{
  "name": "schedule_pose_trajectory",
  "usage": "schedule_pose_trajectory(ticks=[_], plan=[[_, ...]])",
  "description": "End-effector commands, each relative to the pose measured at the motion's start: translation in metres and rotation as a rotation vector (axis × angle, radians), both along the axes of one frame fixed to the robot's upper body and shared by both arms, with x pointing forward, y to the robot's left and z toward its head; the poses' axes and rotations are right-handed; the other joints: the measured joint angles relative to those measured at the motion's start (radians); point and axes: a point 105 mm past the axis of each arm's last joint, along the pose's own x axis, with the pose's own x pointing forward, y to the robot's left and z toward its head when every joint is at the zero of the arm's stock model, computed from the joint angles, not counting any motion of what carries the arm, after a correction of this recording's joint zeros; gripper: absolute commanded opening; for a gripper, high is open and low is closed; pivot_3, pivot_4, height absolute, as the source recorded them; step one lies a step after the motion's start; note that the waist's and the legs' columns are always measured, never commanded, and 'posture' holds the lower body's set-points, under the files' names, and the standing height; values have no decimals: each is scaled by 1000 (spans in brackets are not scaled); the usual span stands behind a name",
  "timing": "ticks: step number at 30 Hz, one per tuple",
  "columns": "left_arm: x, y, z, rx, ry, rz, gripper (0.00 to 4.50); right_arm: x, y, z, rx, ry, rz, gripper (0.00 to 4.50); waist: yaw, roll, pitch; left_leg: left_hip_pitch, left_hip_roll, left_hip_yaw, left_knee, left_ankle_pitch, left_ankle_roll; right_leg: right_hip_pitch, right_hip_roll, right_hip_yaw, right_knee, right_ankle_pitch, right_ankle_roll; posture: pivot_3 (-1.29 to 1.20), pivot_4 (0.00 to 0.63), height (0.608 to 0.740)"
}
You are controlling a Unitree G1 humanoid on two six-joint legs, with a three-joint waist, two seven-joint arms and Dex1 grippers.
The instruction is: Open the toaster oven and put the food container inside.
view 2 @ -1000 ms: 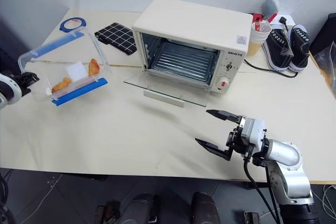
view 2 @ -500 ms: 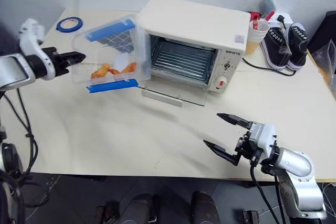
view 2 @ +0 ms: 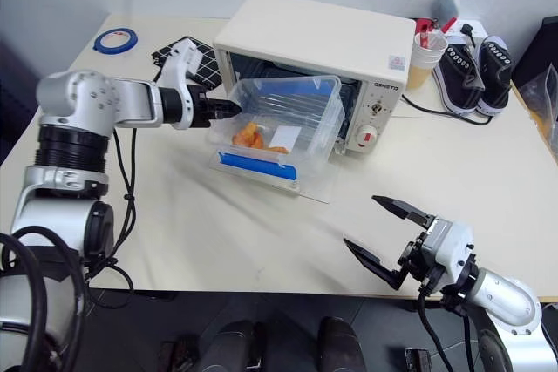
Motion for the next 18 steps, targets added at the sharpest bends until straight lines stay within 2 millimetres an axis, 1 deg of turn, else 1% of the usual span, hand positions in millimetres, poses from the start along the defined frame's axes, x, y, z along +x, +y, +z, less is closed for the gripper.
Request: schedule_pose_trajectory(ticks=[1,3,7,9,12,14,16,17,18], plan=[[6,-2,12,48,-82,4,102,-6,-1,14,0,-58,-42,4500,0,0,0,0,0,1,0,0,0,-1,0,1,0,0,0,0,150,740],[9,-2,7,76,-86,10,102,-8,0,14,9,-56,-59,4500,3,0,0,0,0,1,0,0,0,-1,0,1,1,0,0,0,150,740],[17,0,5,153,-143,34,102,-11,4,12,24,-50,-79,4500,4,0,0,1,0,1,1,0,0,0,0,2,1,0,0,0,150,740],[20,1,7,166,-166,44,102,-11,6,11,30,-48,-84,4500,5,0,0,1,0,1,1,0,0,0,0,2,1,0,0,0,150,740],[19,-2,17,158,-181,42,102,-10,9,12,41,-47,-88,4500,5,-1,0,1,0,1,1,0,0,0,0,2,1,0,0,0,150,740],[16,-3,19,154,-176,33,762,-9,10,12,45,-47,-88,4500,4,0,0,1,0,1,1,0,0,0,0,2,1,0,0,0,150,740],[14,-4,20,149,-171,24,1283,-8,10,11,46,-46,-88,4500,4,-1,0,1,0,1,1,0,0,0,0,2,1,0,0,0,150,740],[12,-5,21,147,-169,20,1689,-8,10,11,47,-46,-87,4500,4,-1,0,1,0,1,1,0,0,0,0,2,1,0,0,0,150,740],[11,-5,24,133,-172,20,1886,-7,10,11,47,-45,-87,4500,4,-1,0,1,0,1,1,0,0,0,0,2,1,0,0,0,150,740]])
